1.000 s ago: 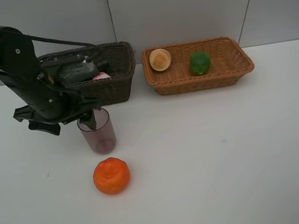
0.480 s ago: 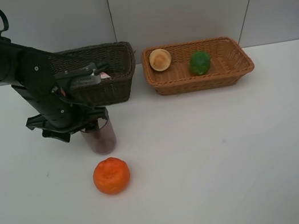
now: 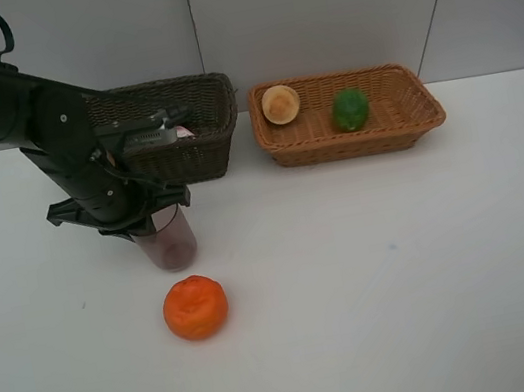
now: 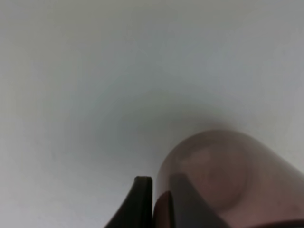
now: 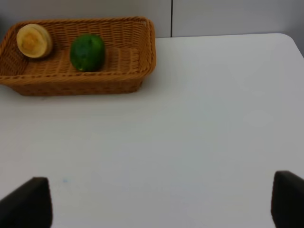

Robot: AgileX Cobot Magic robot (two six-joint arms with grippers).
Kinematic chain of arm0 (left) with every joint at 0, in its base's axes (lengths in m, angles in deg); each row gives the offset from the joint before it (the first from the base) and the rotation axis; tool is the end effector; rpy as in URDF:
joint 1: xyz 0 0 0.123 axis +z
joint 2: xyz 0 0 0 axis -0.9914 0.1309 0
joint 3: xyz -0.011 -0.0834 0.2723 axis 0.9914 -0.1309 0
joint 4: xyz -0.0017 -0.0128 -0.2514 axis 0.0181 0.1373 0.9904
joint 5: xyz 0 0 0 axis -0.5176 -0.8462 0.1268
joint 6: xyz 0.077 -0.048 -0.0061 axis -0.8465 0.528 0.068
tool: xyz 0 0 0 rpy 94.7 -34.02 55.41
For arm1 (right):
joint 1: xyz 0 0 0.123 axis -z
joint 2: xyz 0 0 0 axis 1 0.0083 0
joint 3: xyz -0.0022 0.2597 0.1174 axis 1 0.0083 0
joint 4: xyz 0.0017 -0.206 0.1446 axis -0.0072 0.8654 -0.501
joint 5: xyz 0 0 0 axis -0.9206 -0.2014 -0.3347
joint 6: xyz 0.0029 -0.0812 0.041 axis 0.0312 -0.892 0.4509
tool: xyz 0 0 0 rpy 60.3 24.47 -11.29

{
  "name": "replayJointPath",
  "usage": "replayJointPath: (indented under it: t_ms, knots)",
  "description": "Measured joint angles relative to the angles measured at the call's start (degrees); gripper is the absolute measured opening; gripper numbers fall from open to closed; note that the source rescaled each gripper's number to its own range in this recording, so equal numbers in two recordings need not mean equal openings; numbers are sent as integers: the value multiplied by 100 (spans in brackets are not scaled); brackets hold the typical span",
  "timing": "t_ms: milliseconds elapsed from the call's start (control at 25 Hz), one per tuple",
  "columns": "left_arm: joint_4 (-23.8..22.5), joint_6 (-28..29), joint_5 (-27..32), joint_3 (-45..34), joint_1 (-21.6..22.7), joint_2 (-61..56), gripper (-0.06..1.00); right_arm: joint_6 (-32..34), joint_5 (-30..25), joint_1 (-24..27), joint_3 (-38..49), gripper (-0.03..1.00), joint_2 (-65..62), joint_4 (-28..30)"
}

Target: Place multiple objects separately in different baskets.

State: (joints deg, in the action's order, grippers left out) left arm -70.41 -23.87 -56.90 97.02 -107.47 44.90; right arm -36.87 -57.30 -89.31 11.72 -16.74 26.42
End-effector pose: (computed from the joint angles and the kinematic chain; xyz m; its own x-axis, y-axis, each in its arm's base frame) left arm 0.3198 -0.1459 0.1244 -0.9516 0.0484 -0.3034 0.0774 0.9934 -0.0843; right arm -0.0081 -0.0051 0.2832 -0.4318 0.0306 -0.9015 0.0667 0.9978 0.0020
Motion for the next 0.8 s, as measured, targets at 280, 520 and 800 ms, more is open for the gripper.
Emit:
replayJointPath:
  t_ms: [280,520,800]
  knots:
    - [0,0,0,0,0,0,0,0,0,0,0,100,0,0]
    - [0,24,5,0,0,-6,0,0,0,0,0,100,0,0]
    - [-5,24,301,40,0,-351,0,0,0,0,0,100,0,0]
